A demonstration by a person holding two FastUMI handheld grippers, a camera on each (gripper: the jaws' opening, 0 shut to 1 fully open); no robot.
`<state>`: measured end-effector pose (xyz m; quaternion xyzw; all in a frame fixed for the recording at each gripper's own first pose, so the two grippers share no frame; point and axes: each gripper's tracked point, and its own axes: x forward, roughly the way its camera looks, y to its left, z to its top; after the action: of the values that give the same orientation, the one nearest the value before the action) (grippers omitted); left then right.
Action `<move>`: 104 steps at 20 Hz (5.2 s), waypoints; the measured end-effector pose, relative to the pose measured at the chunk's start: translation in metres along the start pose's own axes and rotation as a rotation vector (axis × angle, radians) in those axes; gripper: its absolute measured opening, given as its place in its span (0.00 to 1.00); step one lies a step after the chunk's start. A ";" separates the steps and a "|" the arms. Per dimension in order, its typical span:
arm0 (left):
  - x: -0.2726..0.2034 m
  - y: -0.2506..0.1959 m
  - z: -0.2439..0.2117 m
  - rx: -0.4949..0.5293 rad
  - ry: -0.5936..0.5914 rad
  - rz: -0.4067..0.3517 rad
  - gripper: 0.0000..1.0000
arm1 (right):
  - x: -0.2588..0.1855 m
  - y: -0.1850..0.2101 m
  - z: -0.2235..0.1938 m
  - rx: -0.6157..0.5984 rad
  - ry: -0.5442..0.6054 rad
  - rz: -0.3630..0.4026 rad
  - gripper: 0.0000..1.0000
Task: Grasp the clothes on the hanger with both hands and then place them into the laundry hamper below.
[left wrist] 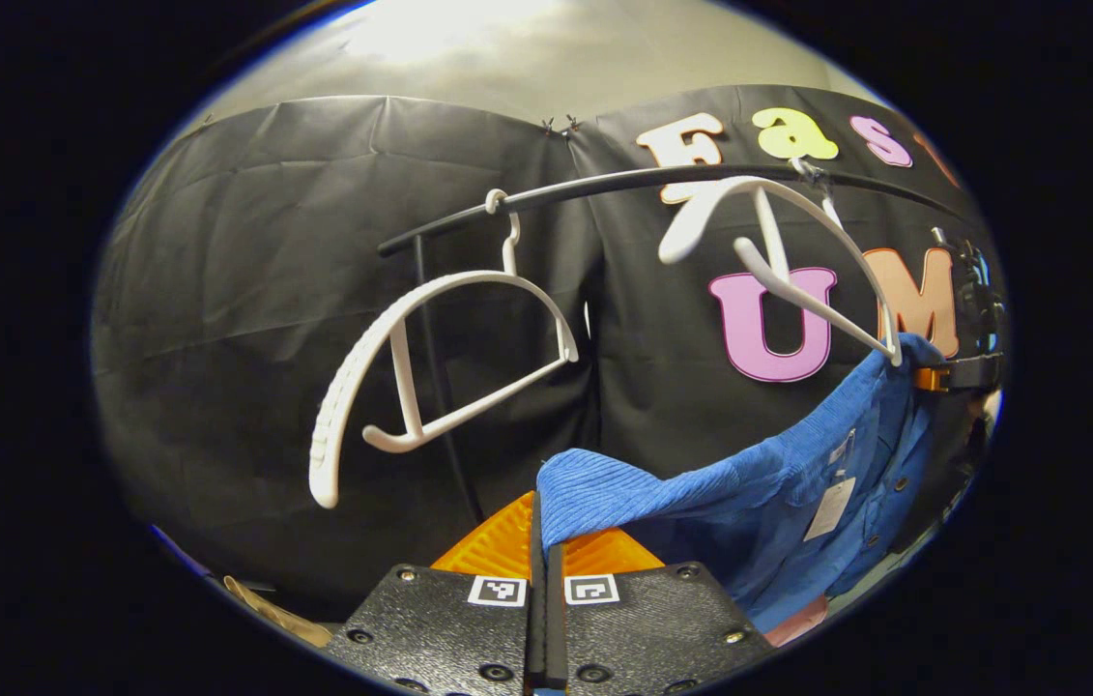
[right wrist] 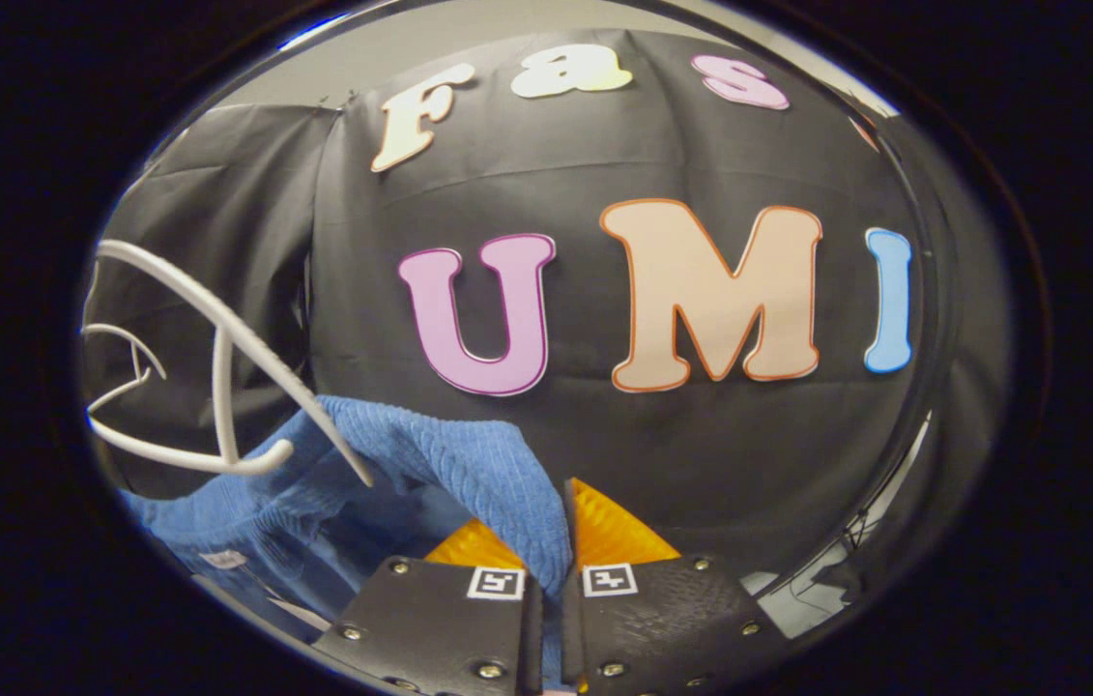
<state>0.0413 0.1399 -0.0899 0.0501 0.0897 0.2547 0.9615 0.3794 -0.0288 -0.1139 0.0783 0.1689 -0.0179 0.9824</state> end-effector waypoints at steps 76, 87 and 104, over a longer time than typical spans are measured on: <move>-0.018 -0.317 -0.168 0.141 0.567 -0.766 0.70 | -0.137 -0.023 -0.219 -0.197 0.619 0.201 0.63; -0.049 -0.315 -0.011 -0.012 0.102 -0.843 0.69 | -0.185 -0.011 -0.052 -0.098 0.141 0.117 0.67; -0.153 -0.264 0.175 -0.142 -0.343 -0.942 0.76 | -0.349 -0.024 0.122 -0.042 -0.384 -0.028 0.62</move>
<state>0.0726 -0.1735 0.0666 -0.0202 -0.0741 -0.2131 0.9740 0.0889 -0.0687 0.1136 0.0504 -0.0200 -0.0424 0.9976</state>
